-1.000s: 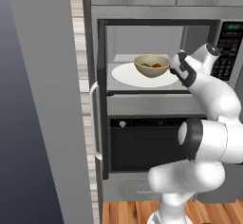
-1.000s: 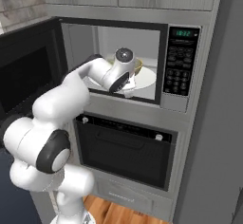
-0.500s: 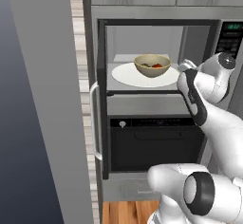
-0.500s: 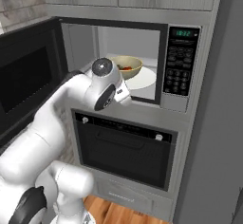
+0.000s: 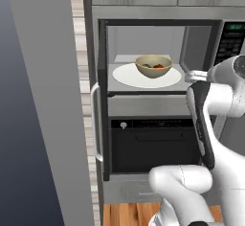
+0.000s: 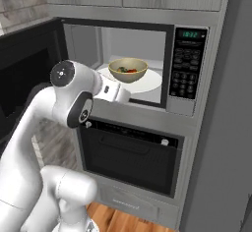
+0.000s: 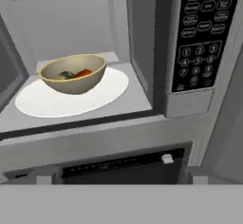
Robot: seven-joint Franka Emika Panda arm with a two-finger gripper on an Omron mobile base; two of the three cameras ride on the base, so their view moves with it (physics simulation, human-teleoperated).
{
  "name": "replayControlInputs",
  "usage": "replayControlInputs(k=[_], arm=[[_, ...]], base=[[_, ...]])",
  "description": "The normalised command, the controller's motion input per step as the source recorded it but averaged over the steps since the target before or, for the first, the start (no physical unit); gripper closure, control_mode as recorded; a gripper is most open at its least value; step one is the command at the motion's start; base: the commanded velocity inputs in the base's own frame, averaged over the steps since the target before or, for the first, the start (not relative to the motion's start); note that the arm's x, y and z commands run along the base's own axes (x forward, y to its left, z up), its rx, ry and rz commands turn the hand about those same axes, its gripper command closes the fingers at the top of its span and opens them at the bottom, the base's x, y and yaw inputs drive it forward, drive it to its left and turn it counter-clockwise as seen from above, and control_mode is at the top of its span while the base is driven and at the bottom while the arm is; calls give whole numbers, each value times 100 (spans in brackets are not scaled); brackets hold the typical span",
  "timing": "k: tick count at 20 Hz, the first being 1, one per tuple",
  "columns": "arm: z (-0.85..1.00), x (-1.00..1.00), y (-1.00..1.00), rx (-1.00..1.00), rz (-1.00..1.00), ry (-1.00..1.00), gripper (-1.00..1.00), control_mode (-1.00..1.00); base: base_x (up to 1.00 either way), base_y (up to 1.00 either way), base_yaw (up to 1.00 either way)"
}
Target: Place the bowl containing the tomato and squash in the microwave. Close the microwave door and press the start button to microwave the meal.
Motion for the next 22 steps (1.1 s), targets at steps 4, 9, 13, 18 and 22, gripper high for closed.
replayControlInputs(k=[4, 9, 13, 18, 22], arm=[[31, -100, 75, -62, 38, 5, -100, -100], [22, -100, 86, -53, 33, 7, -100, -100], [24, -93, 70, -40, 26, 7, -100, -100], [39, -90, 59, -36, 22, 14, -100, -100], [32, -85, 69, -41, 17, 18, -100, -100]], base=[[0, 0, 0], [0, 0, 0], [0, 0, 0], [0, 0, 0], [0, 0, 0]])
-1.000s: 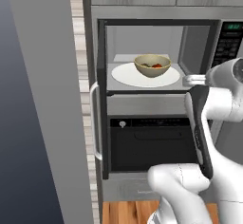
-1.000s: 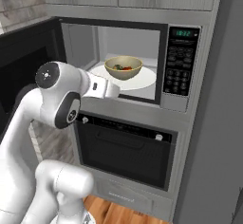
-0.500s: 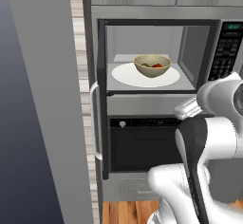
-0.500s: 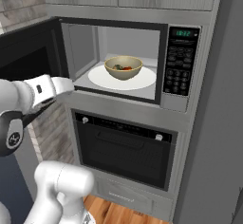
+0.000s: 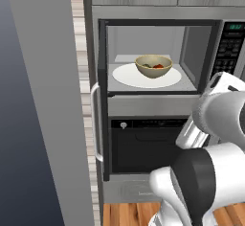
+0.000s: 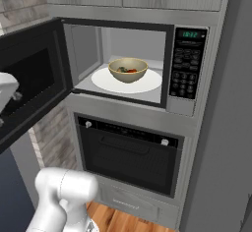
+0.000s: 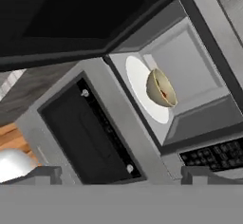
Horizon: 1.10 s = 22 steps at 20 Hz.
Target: Place the bowl containing the tomato and squash in the microwave. Close the microwave door and press the start button to microwave the meal.
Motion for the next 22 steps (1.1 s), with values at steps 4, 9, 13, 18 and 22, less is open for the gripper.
replayControlInputs(k=[4, 9, 13, 18, 22], arm=[[17, -43, 96, -45, 8, 14, -100, -100], [-3, -9, 100, -42, 5, 1, -100, -100], [-28, 0, 100, -41, 2, 0, -100, -100], [-40, 0, 100, -38, 2, -1, -100, -100], [-38, 13, 81, -30, 0, -3, -100, -100]], base=[[0, 0, 0], [0, 0, 0], [0, 0, 0], [0, 0, 0], [0, 0, 0]])
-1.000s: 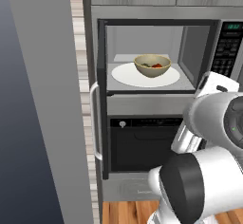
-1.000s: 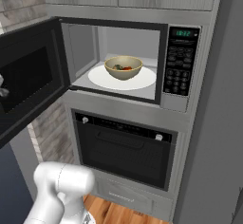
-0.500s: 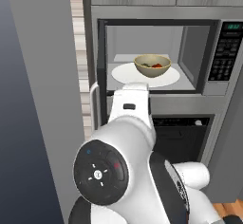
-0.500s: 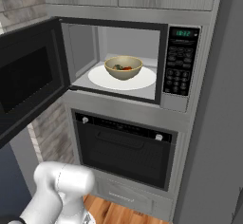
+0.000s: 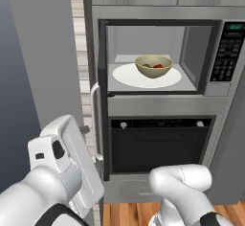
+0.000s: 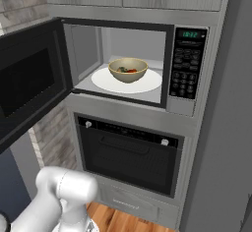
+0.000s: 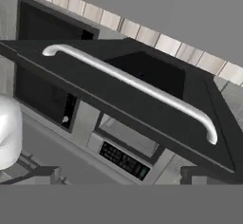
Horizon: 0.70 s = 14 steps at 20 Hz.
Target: Place the bowl containing the tomato and squash in the microwave. Close the microwave door and press the start button to microwave the meal.
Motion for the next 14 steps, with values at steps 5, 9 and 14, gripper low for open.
replayControlInputs(k=[5, 9, 14], arm=[[-24, 43, 55, -21, -2, -3, -100, -100], [-10, 50, 39, -15, -7, -4, -100, -100], [-4, 55, 10, -7, -9, -2, -100, -100]], base=[[0, 0, 0], [0, 0, 0], [0, 0, 0]])
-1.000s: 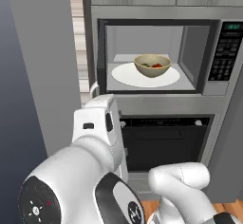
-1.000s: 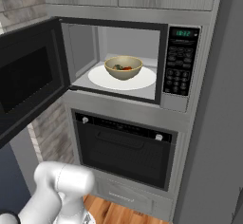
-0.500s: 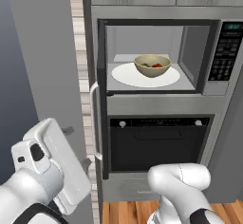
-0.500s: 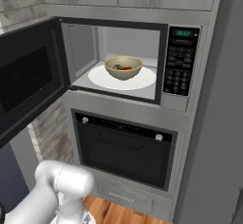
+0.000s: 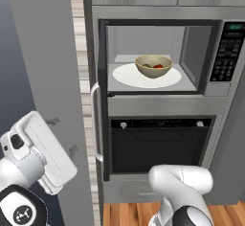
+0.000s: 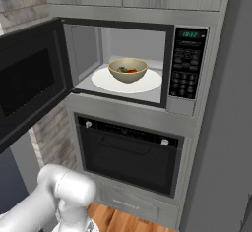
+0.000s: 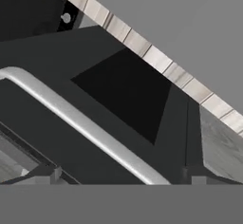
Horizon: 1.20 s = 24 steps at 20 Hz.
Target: Place the bowl containing the tomato and squash in the microwave. Close the microwave door and press the start button to microwave the meal.
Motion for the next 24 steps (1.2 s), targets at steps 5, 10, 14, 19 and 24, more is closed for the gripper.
replayControlInputs(k=[5, 10, 14, 19, 24], arm=[[-9, 58, 0, -3, -9, 0, -100, -100], [-11, 66, 0, -6, -11, 0, -100, -100], [-6, 56, -1, -5, -13, 0, -100, -100], [-2, 42, -14, -2, -16, 0, -100, -100], [0, 10, -37, -2, -18, 0, -100, -100]], base=[[0, 0, 0], [0, 0, 0], [0, 0, 0], [0, 0, 0], [0, 0, 0]])
